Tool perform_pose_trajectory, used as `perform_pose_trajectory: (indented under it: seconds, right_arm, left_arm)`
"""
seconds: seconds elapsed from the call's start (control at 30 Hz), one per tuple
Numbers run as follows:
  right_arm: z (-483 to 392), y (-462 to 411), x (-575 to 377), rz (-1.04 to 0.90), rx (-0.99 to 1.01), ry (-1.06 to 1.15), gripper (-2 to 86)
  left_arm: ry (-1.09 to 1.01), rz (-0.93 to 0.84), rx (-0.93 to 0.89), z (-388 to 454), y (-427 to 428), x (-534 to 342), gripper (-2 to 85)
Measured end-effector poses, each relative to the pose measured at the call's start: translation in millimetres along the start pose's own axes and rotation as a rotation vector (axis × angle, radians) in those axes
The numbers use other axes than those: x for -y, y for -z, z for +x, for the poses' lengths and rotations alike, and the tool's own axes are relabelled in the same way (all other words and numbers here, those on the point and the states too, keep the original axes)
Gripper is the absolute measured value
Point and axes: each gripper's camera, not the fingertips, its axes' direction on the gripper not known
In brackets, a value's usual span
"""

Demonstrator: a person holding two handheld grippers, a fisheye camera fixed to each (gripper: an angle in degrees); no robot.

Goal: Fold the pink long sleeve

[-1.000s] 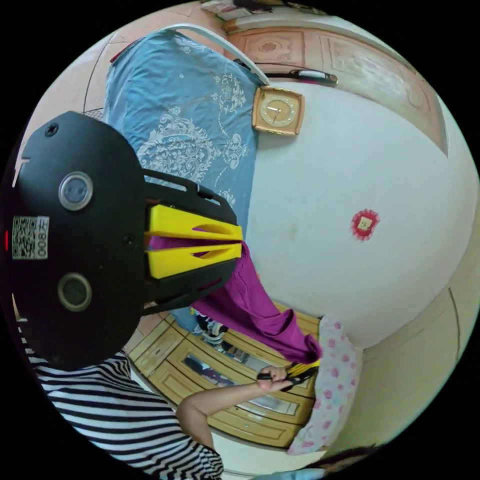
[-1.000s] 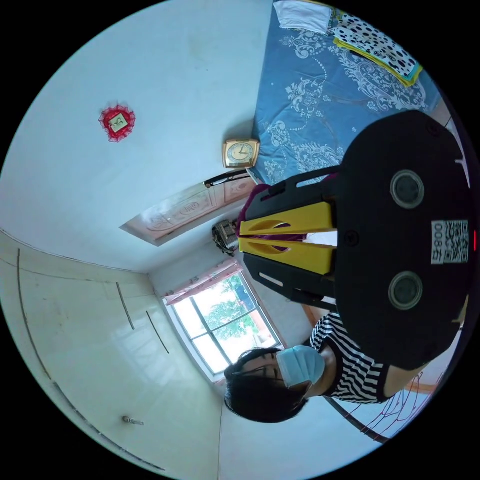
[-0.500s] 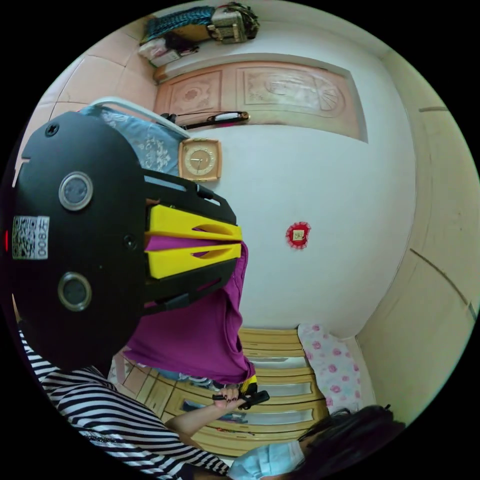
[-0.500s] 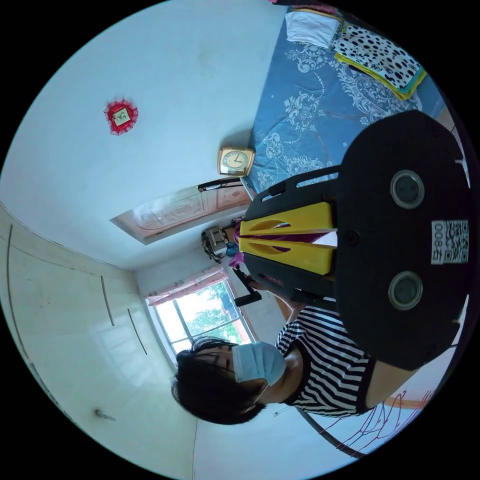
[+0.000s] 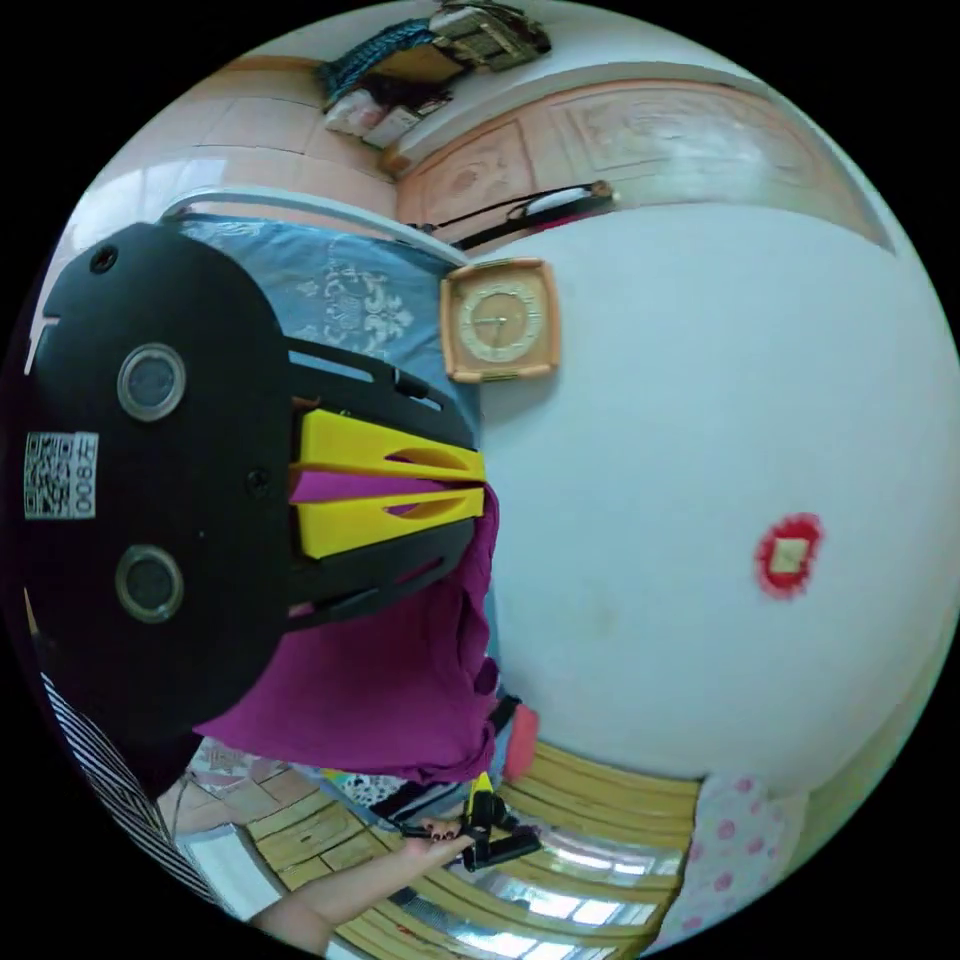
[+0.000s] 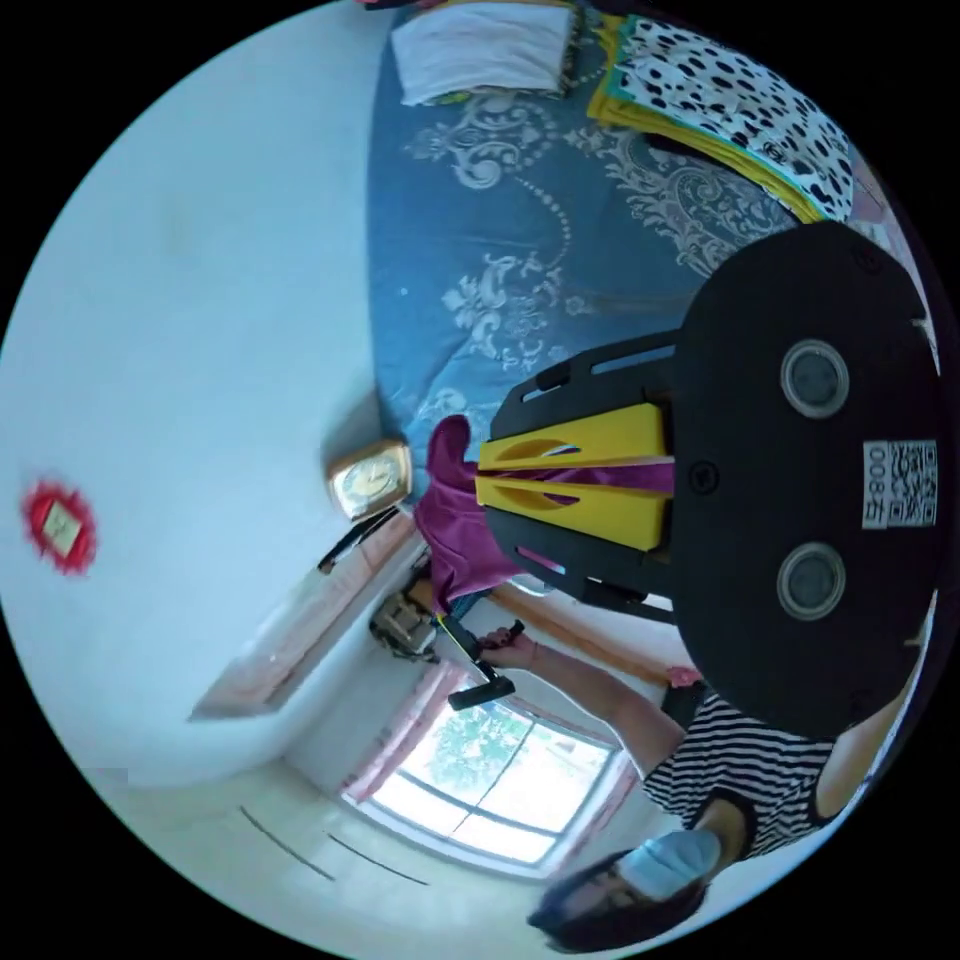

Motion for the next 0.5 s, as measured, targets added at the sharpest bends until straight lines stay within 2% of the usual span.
perform_pose_trajectory:
  seconds: [0.07,0.2,0.37,0.5]
  right_arm:
    - [89.3,-56.1,22.1,-0.110,-0.035,-0.183,0.7]
    - [194.7,-111.5,0.7,-0.187,-0.036,-0.370,1.2]
    - [289.4,-119.6,-83.5,-0.237,0.015,-0.490,3.0]
    - [304.2,-108.5,-140.9,-0.304,-0.009,-0.514,4.9]
  left_arm:
    - [0.078,-0.125,-0.025,-27.4,-62.0,-5.8,1.6]
    - [0.243,-0.361,-0.142,-95.2,-166.2,-68.5,1.8]
    - [0.428,-0.511,-0.275,-165.2,-192.5,-185.8,3.3]
    - [0.694,-0.545,-0.415,-206.4,-165.5,-288.3,6.8]
